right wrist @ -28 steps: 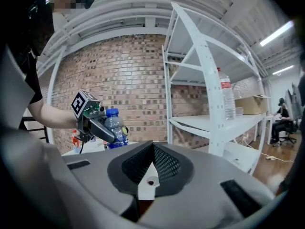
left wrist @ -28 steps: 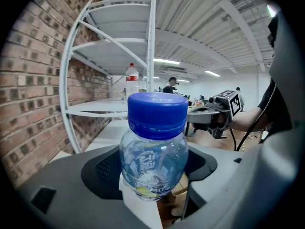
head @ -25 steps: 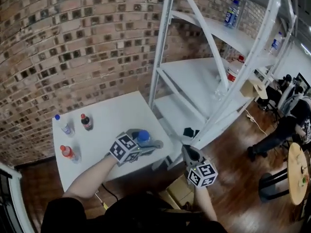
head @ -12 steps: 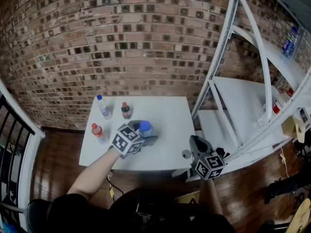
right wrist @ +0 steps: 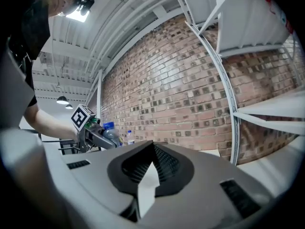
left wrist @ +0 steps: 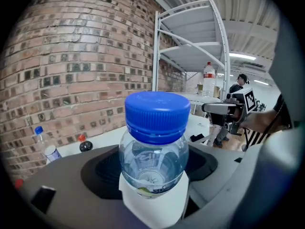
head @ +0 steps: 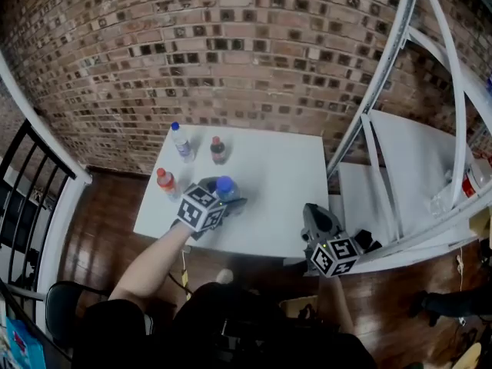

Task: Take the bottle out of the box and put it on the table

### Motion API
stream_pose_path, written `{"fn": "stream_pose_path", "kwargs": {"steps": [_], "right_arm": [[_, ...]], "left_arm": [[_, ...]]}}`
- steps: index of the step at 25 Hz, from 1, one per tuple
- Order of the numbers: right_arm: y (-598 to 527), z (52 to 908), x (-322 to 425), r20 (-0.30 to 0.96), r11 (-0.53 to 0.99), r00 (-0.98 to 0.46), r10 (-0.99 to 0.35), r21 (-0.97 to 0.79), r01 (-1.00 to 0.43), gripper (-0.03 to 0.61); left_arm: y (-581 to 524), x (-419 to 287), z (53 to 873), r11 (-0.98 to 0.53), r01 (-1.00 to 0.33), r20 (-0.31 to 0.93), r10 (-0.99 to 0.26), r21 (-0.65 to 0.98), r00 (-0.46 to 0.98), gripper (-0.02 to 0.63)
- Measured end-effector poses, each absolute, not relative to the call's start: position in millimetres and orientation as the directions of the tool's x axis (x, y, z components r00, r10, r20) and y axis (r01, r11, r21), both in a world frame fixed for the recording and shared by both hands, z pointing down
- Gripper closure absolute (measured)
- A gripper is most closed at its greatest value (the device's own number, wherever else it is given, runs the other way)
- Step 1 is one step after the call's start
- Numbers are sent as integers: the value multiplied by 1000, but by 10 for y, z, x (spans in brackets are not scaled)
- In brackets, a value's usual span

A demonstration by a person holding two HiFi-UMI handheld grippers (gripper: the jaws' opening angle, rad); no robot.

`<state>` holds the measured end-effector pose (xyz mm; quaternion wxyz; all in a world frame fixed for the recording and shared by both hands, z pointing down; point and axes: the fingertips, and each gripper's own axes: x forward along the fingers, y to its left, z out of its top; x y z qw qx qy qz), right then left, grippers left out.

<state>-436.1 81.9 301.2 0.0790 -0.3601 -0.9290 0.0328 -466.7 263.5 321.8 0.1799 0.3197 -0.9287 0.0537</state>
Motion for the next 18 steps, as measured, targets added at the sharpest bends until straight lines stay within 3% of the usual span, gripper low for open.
{"fn": "stream_pose_path", "kwargs": {"steps": [12,18], "right_arm": [[1245,3296,-4685,199,715,-689,697,-121,688,574],[1400,3367,-4915,231,723,-688,688,-139,677,574]], "left_arm": [[2976,-4931,3733,819,-569,418,-546,81,-726,252],[3108,-5247,3844,831,-556,425,-513,29,-745,252]]}}
